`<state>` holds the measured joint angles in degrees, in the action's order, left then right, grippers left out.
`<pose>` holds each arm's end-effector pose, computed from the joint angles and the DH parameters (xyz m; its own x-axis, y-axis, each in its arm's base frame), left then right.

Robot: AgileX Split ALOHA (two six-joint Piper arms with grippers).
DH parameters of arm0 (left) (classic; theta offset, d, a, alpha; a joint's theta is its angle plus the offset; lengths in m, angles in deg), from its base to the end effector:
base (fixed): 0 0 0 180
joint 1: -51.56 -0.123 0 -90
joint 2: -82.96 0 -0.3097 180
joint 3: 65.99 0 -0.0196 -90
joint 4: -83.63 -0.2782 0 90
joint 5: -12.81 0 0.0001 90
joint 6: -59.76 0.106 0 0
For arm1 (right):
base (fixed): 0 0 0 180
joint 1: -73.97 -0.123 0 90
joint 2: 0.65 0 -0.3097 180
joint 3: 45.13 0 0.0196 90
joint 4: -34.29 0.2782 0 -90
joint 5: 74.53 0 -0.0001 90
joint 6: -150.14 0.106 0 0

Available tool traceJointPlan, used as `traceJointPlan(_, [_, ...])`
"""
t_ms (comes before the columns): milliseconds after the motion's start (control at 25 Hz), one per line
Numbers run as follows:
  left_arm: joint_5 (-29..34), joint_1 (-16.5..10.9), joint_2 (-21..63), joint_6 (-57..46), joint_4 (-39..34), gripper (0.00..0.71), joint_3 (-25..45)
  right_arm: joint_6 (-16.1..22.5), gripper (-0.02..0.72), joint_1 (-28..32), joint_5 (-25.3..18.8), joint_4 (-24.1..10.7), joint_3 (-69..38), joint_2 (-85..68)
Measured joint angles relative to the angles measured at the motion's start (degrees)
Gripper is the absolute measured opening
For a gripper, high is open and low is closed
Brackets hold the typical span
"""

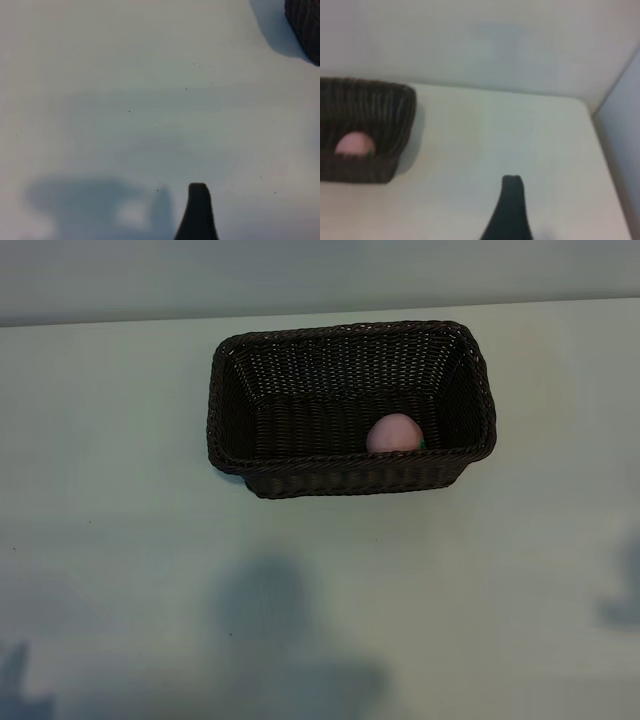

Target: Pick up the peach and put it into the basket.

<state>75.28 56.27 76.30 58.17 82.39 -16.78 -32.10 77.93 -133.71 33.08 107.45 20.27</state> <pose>0.0051 0.0016 0.2808 -0.4741 0.0213 -0.8802 0.0569 0.9984 -0.0065 0.0064 -0.0024 0.4012 -0.3042 -0.0290 -0.9522 0.0712 0.9961 -0.0530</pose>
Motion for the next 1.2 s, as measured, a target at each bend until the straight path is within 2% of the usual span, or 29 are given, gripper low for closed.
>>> traceJointPlan(320, [0.0,0.0,0.0,0.0,0.0,0.592,0.0,0.1,0.594,-1.2,-3.4,0.7,-8.1,-10.0])
traceJointPlan(640, [0.0,0.0,0.0,0.0,0.0,0.592,0.0,0.1,0.594,-1.2,-3.8,2.3,-15.6,-14.2])
traceJointPlan(1200, [0.0,0.0,0.0,0.0,0.0,0.592,0.0,0.1,0.594,-1.2,-2.6,2.3,-22.4,-14.2])
